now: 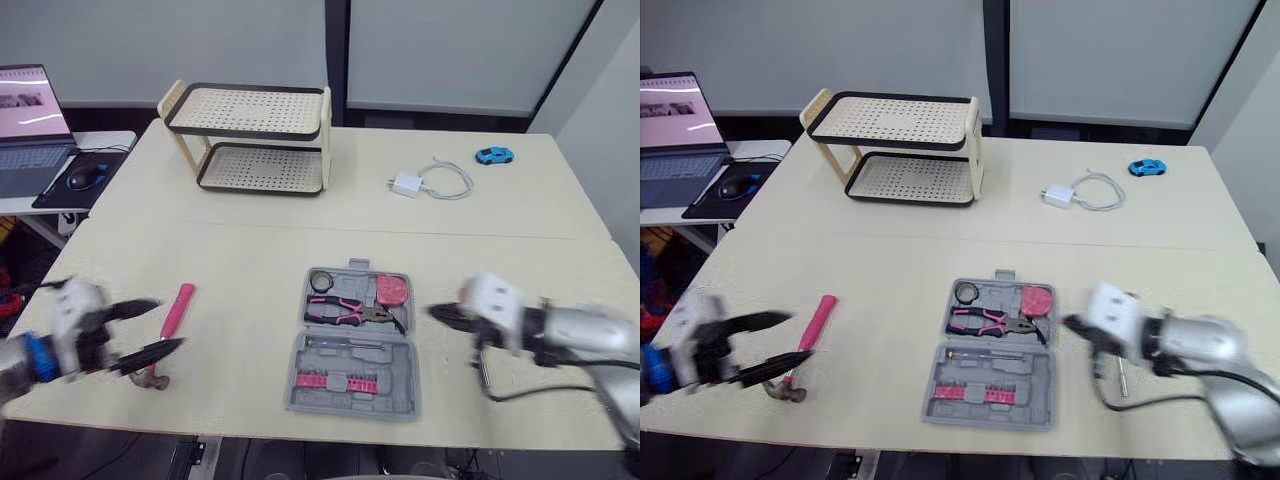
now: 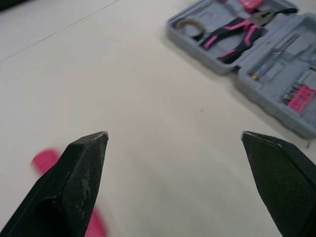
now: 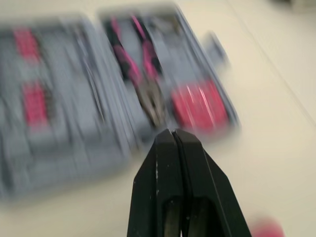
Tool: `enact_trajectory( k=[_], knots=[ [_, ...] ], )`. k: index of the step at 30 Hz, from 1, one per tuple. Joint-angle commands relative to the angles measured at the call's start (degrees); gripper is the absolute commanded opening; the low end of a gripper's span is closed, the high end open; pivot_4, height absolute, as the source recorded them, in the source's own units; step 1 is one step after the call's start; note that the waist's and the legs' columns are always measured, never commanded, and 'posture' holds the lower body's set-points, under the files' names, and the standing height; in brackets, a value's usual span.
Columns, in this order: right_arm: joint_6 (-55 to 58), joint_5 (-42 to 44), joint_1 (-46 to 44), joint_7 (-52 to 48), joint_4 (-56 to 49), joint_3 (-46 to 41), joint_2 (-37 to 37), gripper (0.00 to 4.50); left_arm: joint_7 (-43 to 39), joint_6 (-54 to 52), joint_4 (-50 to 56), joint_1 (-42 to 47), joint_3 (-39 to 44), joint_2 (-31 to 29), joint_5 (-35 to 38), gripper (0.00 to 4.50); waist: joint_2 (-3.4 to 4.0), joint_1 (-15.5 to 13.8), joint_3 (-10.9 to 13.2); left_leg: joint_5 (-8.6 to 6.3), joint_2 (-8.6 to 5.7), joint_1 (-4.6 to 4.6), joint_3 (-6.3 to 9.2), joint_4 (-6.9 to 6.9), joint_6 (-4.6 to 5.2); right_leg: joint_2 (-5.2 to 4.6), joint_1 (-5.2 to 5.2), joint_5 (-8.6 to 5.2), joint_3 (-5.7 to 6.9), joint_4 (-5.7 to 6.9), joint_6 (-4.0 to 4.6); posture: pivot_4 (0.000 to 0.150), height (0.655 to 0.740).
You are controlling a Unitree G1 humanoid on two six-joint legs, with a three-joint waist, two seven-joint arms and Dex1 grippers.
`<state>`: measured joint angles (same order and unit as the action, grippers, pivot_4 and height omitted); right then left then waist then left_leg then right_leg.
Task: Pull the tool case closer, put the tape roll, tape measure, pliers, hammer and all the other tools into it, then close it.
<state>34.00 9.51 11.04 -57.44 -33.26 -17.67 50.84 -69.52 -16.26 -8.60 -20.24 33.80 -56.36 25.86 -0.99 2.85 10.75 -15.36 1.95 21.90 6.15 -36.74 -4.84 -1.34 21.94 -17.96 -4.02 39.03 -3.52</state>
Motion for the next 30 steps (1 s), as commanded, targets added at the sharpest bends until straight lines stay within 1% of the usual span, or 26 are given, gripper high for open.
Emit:
enact_trajectory(
  k=[1, 3, 6, 8, 10, 14, 16, 20, 30],
  knots=[
    [-3.47, 2.21, 7.9, -3.74, -3.6, -10.02, 0.14, 0.19, -3.2, 2.45, -3.4, -3.34, 2.99, -1.62, -1.46, 4.5, -0.06, 0.03, -0.04, 0.0, 0.01, -0.02, 0.02, 0.0, 0.0, 0.0, -0.02, 0.0, 0.02, 0.03, 0.0, 0.15, 0.735],
    [-4.38, 3.09, 13.36, -5.59, -4.44, -13.88, -0.53, 0.52, -4.16, 3.55, -6.02, -5.17, 3.33, -1.77, -2.38, 4.5, -0.07, -0.05, -0.04, 0.0, 0.05, -0.17, 0.07, 0.0, 0.0, 0.03, -0.19, -0.01, 0.06, 0.04, 0.01, 0.15, 0.735],
    [-3.33, 5.77, 20.02, -7.99, -6.74, -18.38, -1.77, 1.17, -4.63, 4.24, -8.83, -6.04, 3.26, -1.79, -2.97, 4.5, -0.11, -0.08, -0.07, 0.01, 0.07, -0.32, 0.02, -0.02, -0.01, 0.04, -0.34, -0.03, 0.01, 0.02, -0.01, 0.15, 0.735],
    [-2.39, 7.39, 23.35, -8.73, -8.63, -20.41, -2.68, 1.61, -5.05, 4.53, -10.16, -6.06, 2.88, -2.01, -3.18, 4.5, -0.19, -0.08, -0.11, 0.0, 0.08, -0.56, -0.02, -0.02, -0.01, 0.04, -0.58, -0.18, -0.02, 0.0, -0.25, 0.15, 0.735],
    [-1.97, 8.32, 25.5, -8.83, -9.73, -21.54, -3.19, 2.05, -5.35, 4.7, -11.07, -5.93, 2.74, -2.07, -3.36, 4.5, -0.36, -0.09, -0.22, 0.0, 0.13, -0.7, -0.07, -0.01, -0.02, 0.04, -0.68, -0.35, -0.03, 0.0, -0.01, 0.15, 0.735],
    [-2.09, 8.54, 28.35, -7.99, -10.34, -22.48, -4.38, 2.94, -5.36, 4.86, -12.0, -5.7, 2.51, -1.65, -3.64, 4.5, -0.67, -0.08, -0.41, -0.03, 0.26, -0.85, -0.15, 0.1, -0.07, 0.1, -0.76, -0.33, -0.02, -0.01, -0.04, 0.15, 0.735],
    [-2.67, 8.44, 28.82, -7.83, -10.17, -22.46, -4.58, 3.28, -5.17, 4.45, -11.64, -5.49, 2.27, -1.32, -3.48, 4.5, -0.72, -0.09, -0.44, -0.05, 0.29, -0.87, -0.16, 0.15, -0.1, 0.12, -0.76, -0.32, -0.02, -0.01, -0.05, 0.15, 0.735],
    [-2.95, 8.69, 28.34, -7.71, -9.32, -22.41, -4.18, 4.47, -4.51, 3.22, -10.77, -4.71, 1.84, -0.87, -3.13, 4.5, -0.73, -0.1, -0.44, -0.05, 0.32, -0.93, -0.17, 0.26, -0.11, 0.14, -0.77, -0.33, -0.02, -0.02, -0.03, 0.15, 0.735],
    [-3.56, 8.7, 26.64, -7.41, -7.28, -21.06, -3.31, 4.47, -3.63, 1.27, -8.56, -4.77, 2.04, -0.22, -3.08, 4.5, -0.72, -0.16, -0.44, -0.05, 0.38, -0.98, -0.21, 0.34, -0.1, 0.18, -0.76, -0.35, -0.02, -0.02, 0.01, 0.15, 0.735]
  ],
)
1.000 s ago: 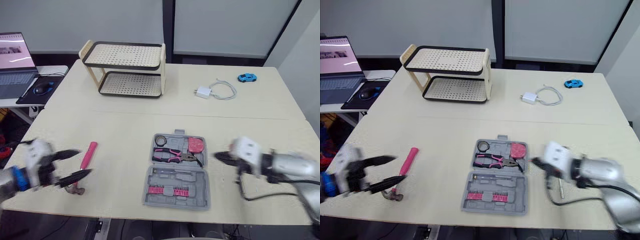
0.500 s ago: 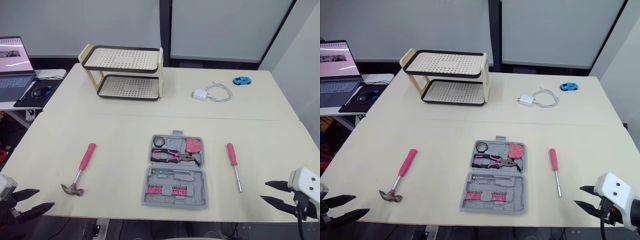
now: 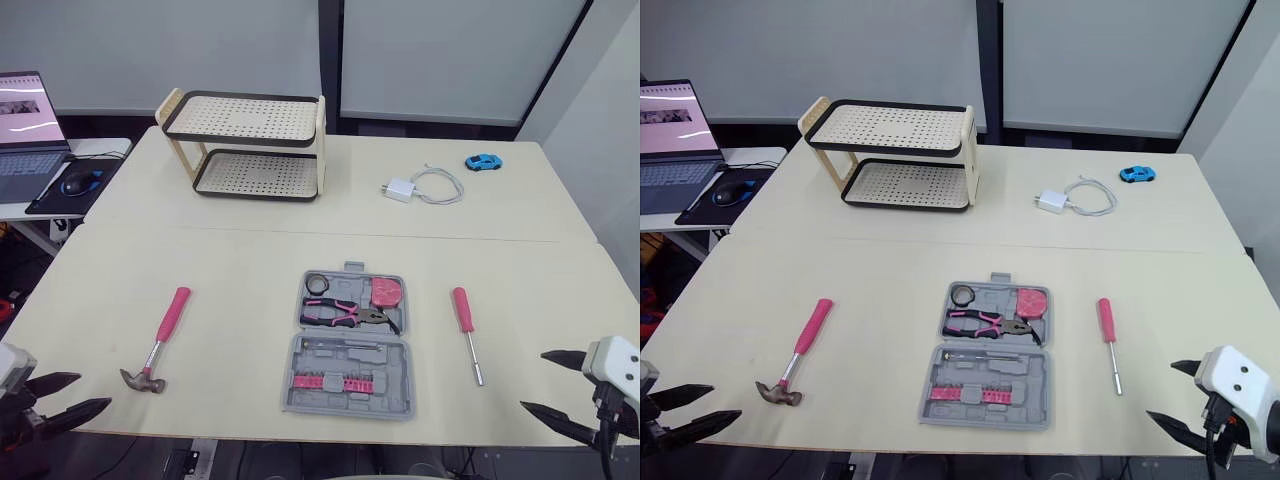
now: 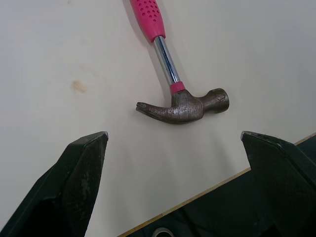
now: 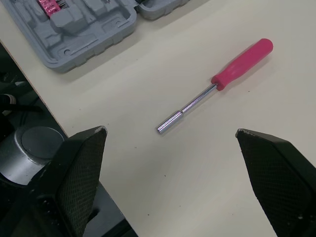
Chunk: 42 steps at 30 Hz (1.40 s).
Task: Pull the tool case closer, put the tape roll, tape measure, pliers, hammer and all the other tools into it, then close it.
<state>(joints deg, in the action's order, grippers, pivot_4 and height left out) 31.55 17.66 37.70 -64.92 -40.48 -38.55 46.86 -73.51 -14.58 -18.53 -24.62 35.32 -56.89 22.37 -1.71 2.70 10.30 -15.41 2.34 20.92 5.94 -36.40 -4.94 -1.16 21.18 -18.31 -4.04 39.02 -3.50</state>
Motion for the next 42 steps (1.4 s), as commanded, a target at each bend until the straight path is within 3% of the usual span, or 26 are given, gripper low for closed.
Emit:
enact_trajectory(
  k=[1, 9, 17, 26, 31, 42],
  knots=[
    [-1.38, 0.46, -0.14, 0.07, 0.11, 0.03, 0.71, 4.47, 0.61, -0.69, 1.73, -0.49, 0.7, 0.43, 0.5, 4.5, 0.0, 0.0, 0.0, 0.0, 0.01, 0.0, 0.0, 0.0, 0.0, 0.0, 0.0, 0.0, 0.0, 0.0, 0.0, 0.15, 0.735],
    [-2.29, 2.59, -9.35, 0.2, -0.23, 6.45, 4.62, 4.47, 3.83, -4.31, 3.92, -0.94, 2.83, 1.58, 1.57, 4.5, 0.01, 0.21, 0.01, 0.0, 0.07, -0.06, -0.1, 0.01, 0.0, 0.02, 0.01, 0.02, -0.02, 0.0, 0.0, 0.15, 0.735],
    [3.24, 10.7, -31.56, -0.12, -2.43, 23.5, 11.15, 4.47, 9.9, -11.65, 11.21, -1.85, 4.52, 5.51, 4.62, 4.5, 0.12, 0.2, 0.11, 0.0, 0.13, -0.03, -0.08, 0.03, 0.0, 0.07, 0.05, 0.18, -0.01, 0.0, 0.28, 0.15, 0.735],
    [10.04, 15.07, -54.65, 2.67, -0.21, 39.79, 7.59, 4.47, 22.06, -20.85, 17.54, 5.45, 1.64, 11.26, 6.44, 4.5, 0.22, -0.62, 0.23, 0.0, 0.11, 0.03, 0.04, 0.03, -0.01, 0.08, 0.1, 0.19, 0.06, -0.01, 0.3, 0.15, 0.735],
    [10.03, 14.31, -58.74, 3.08, 1.2, 44.24, 5.66, 4.47, 27.34, -19.85, 16.41, 9.42, -4.07, 12.16, 1.73, 4.5, 0.22, -0.85, 0.23, 0.01, 0.1, 0.08, 0.09, 0.05, -0.01, 0.08, 0.13, 0.2, 0.09, -0.02, 0.3, 0.15, 0.735],
    [8.9, 13.11, -60.09, 3.87, 1.84, 47.2, 4.38, 4.47, 33.11, -20.68, 15.15, 15.41, -12.25, 15.42, -1.27, 4.5, 0.24, -0.85, 0.24, 0.01, 0.09, 0.09, 0.09, 0.08, -0.01, 0.08, 0.15, 0.2, 0.1, -0.01, 0.31, 0.15, 0.735]
  ],
)
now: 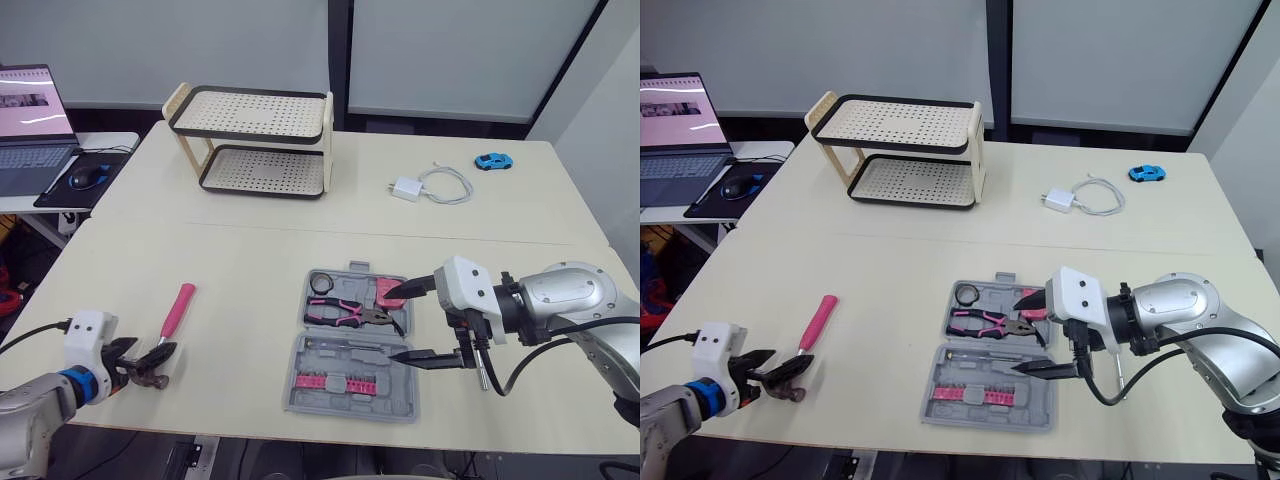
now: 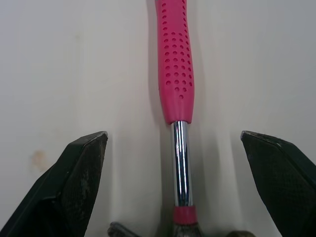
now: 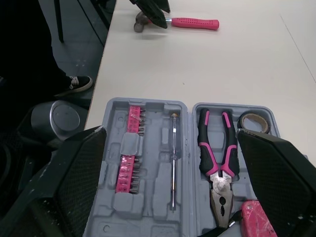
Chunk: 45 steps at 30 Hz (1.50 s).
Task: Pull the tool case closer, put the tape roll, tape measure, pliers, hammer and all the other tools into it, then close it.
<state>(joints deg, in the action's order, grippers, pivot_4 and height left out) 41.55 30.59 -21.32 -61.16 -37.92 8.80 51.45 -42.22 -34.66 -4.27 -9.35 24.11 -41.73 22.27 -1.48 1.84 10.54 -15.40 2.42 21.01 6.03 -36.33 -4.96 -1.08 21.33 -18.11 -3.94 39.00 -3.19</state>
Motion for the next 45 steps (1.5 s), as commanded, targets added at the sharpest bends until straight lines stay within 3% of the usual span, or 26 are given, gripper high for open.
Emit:
enact_trajectory(
  k=[1, 4, 16, 26, 32, 45],
  knots=[
    [-1.23, 0.12, -1.19, 0.11, -0.71, -0.12, -0.37, 4.49, 2.89, -0.84, 0.81, 0.14, -1.4, 0.49, -1.79, 4.32, 0.03, 0.0, 0.01, 0.0, 0.0, -0.01, 0.01, 0.0, 0.0, 0.0, 0.0, 0.0, 0.01, 0.01, 0.0, 0.15, 0.735],
    [-2.0, -0.16, -1.77, 0.29, -0.47, -0.01, -1.11, 4.5, 4.02, -0.16, 0.38, -0.75, -2.68, 1.19, -3.07, 3.62, 0.16, 0.01, 0.01, 0.0, 0.0, -0.02, 0.03, 0.01, 0.0, 0.0, -0.01, 0.0, 0.01, 0.02, 0.0, 0.15, 0.735],
    [-7.96, -2.45, -2.74, 1.62, 0.63, 0.49, -4.81, 4.5, 6.44, -0.2, 3.95, -2.76, -2.08, 4.63, -2.95, 0.03, 0.31, 0.0, -0.03, 0.01, -0.07, -0.05, 0.0, 0.01, -0.01, -0.05, -0.04, 0.0, -0.02, 0.01, -0.01, 0.15, 0.735],
    [-12.32, -2.82, -2.51, -2.58, 3.01, 0.97, -4.24, 4.5, 7.82, -4.72, 18.99, -8.66, -0.72, 6.73, 0.76, 0.04, 0.3, 0.0, -0.01, 0.0, -0.06, -0.03, 0.0, 0.03, -0.01, -0.06, -0.02, 0.0, -0.03, -0.01, -0.01, 0.15, 0.735],
    [-11.36, -2.26, -1.46, -4.11, 2.45, 0.73, -3.14, 4.5, 12.88, -10.61, 29.29, -7.56, -3.27, 10.24, 2.57, 0.04, 0.23, -0.2, 0.04, 0.01, -0.06, 0.0, 0.08, 0.03, -0.02, -0.04, -0.04, 0.0, 0.01, -0.01, -0.01, 0.15, 0.735],
    [-10.29, -2.09, -1.39, -5.88, 2.78, 0.78, -1.0, 4.5, 25.38, -14.64, 33.62, -2.75, -13.58, 19.35, -1.07, 0.04, 0.21, -0.08, 0.05, 0.01, -0.08, 0.01, 0.08, 0.03, -0.02, -0.01, -0.03, 0.01, -0.01, -0.02, -0.01, 0.15, 0.735]
  ],
)
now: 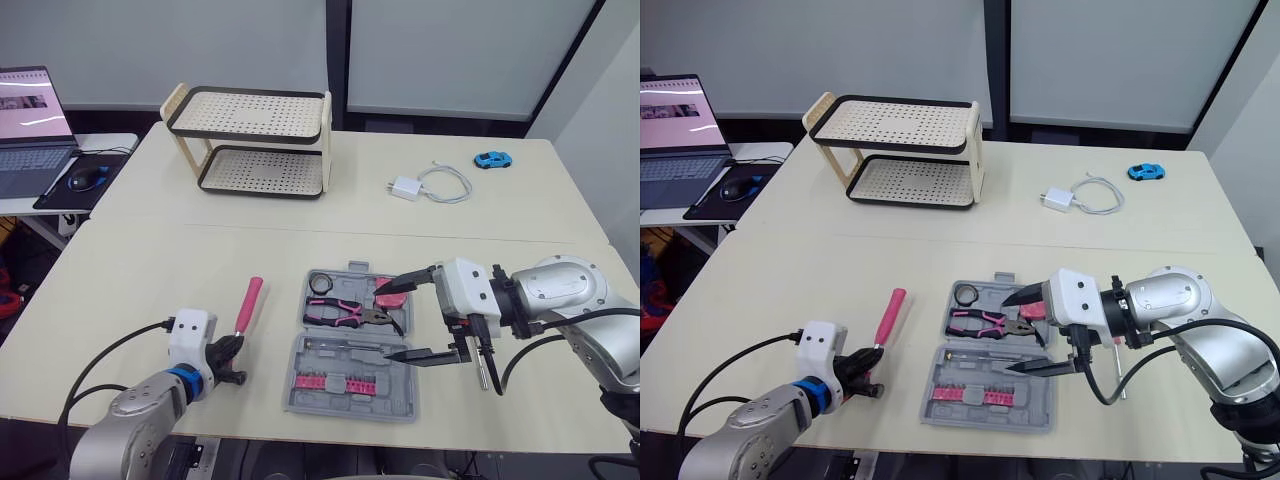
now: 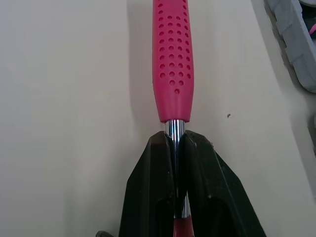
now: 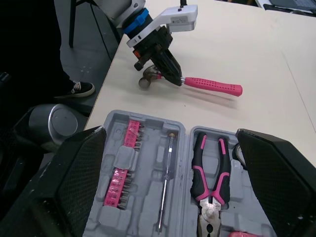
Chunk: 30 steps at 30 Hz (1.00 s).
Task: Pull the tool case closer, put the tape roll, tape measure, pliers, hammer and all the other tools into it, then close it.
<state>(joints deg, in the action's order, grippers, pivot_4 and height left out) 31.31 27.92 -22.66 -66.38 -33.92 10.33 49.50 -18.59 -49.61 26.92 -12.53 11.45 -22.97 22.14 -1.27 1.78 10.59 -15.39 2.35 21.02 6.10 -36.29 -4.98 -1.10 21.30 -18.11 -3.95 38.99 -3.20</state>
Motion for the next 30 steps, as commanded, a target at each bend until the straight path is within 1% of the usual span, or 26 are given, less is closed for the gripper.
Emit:
enact_trajectory(
  k=[1, 14, 30],
  knots=[
    [0.03, 0.57, -0.1, -0.76, -1.15, -0.72, 1.06, 4.5, 2.49, 0.42, 2.28, 0.51, -1.52, 1.0, -1.52, 0.04, 0.0, -0.05, 0.0, 0.0, 0.0, 0.0, 0.0, 0.0, 0.0, 0.0, 0.0, 0.0, 0.0, 0.0, 0.0, 0.15, 0.735],
    [0.46, 0.27, -0.37, -1.13, -1.11, -0.7, 1.34, 4.5, 6.04, 0.49, 0.17, 2.63, -4.27, 4.88, -3.71, 0.04, 0.0, -0.16, 0.0, 0.01, -0.08, 0.0, 0.02, -0.01, -0.01, -0.04, -0.03, 0.0, -0.01, -0.01, -0.01, 0.15, 0.735],
    [0.6, -0.12, -0.77, -0.82, -1.33, -0.76, 1.42, 4.5, 5.73, 0.6, 0.12, 2.49, -4.66, 4.81, -4.38, 0.04, 0.0, -0.16, 0.0, 0.01, -0.1, 0.0, 0.04, -0.01, -0.01, -0.04, -0.04, 0.01, -0.01, -0.01, -0.02, 0.15, 0.735]
  ],
)
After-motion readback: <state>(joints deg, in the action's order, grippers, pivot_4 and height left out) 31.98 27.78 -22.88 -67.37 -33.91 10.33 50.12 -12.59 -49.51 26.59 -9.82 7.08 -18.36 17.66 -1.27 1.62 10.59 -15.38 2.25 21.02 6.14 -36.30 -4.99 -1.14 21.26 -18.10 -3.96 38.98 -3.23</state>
